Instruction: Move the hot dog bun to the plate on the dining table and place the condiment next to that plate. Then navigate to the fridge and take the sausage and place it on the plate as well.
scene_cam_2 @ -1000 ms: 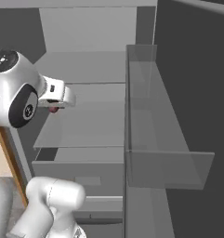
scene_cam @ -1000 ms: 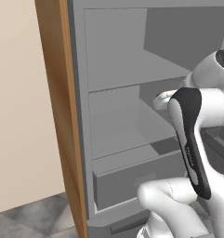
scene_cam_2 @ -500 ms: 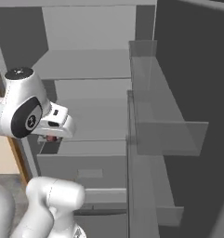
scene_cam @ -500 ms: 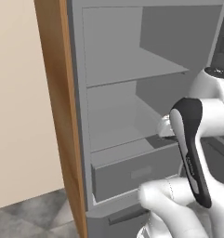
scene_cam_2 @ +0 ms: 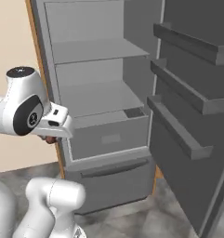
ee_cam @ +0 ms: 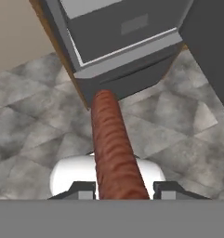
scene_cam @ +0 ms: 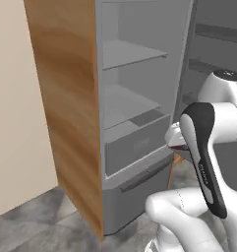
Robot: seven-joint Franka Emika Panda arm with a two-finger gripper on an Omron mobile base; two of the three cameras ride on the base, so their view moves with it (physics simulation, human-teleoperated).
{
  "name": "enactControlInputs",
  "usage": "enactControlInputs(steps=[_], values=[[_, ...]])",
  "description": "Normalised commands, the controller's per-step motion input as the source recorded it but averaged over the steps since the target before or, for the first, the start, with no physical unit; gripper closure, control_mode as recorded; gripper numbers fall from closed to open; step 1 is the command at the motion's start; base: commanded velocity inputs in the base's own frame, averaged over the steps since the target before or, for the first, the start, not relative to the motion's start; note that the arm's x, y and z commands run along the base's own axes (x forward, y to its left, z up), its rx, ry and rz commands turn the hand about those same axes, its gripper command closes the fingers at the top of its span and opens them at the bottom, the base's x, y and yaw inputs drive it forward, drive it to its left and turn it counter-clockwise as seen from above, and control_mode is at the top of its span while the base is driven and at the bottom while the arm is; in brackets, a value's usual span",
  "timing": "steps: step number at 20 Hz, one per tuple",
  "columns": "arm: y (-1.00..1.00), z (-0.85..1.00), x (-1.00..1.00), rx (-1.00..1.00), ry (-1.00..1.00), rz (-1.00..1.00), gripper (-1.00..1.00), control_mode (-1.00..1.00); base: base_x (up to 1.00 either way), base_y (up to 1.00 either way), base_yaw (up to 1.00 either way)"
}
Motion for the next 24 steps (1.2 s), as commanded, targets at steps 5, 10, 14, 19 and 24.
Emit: enactControlInputs(steps=[5, 10, 14, 19, 24], values=[[0.0, 0.0, 0.0, 0.0, 0.0, 0.0, 1.0, 1.0, -0.92, 0.35, -0.79], [0.0, 0.0, 0.0, 0.0, 0.0, 0.0, 1.0, 1.0, -0.97, 0.23, -0.79], [0.0, 0.0, 0.0, 0.0, 0.0, 0.0, 1.0, 1.0, -0.97, 0.02, -0.74], [0.0, 0.0, 0.0, 0.0, 0.0, 0.0, 1.0, 1.0, -0.99, 0.0, -0.66], [0.0, 0.0, 0.0, 0.0, 0.0, 0.0, 1.0, 1.0, -1.0, -0.41, -0.4]])
